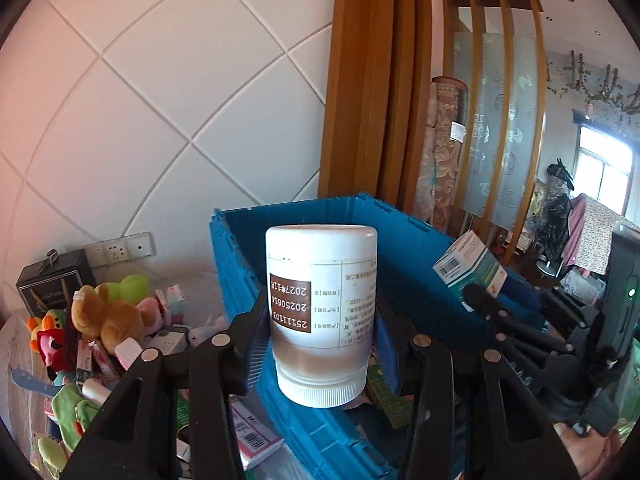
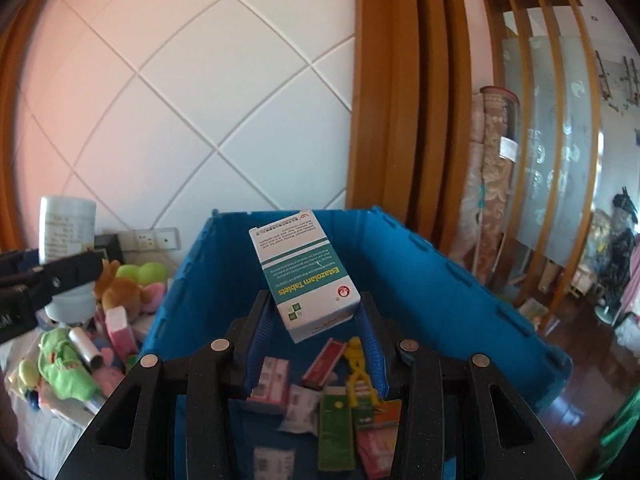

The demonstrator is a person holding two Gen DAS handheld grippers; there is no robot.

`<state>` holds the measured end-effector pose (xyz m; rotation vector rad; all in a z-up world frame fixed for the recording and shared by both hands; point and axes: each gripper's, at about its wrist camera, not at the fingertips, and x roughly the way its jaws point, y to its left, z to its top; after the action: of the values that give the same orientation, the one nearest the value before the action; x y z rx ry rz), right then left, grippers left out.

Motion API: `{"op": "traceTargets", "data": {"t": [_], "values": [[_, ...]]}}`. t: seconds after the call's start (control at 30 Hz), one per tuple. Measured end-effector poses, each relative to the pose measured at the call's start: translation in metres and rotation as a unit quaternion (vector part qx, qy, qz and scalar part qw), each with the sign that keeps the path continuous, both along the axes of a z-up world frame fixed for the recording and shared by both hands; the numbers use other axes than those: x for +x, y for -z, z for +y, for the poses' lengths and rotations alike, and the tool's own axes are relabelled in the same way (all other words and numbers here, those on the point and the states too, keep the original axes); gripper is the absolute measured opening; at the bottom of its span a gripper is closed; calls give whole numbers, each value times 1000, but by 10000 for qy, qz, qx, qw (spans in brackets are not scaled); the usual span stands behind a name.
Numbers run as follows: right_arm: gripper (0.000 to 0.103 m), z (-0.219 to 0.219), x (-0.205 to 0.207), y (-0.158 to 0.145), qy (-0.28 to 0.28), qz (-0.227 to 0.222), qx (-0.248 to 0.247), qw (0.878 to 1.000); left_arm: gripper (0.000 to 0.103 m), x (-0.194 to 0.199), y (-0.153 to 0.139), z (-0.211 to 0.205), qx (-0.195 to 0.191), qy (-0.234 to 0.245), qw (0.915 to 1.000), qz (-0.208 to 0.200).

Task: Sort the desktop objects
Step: 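Carry the white pill bottle and the tablet box over the blue crate with both grippers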

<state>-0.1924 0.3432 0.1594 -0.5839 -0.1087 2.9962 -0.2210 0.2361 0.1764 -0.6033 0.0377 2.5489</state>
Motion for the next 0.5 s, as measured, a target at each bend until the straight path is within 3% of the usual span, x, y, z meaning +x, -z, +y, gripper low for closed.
{"op": "traceTargets", "data": {"t": [0.23,0.5], "values": [[41,43,-15,15,572,-218,343,9975,46,-10,4,66,-190,790,9946,-640],[41,72,-33,35,699,-569,229,9957,46,-25,34,103,-704,642,9905,-990]]}}
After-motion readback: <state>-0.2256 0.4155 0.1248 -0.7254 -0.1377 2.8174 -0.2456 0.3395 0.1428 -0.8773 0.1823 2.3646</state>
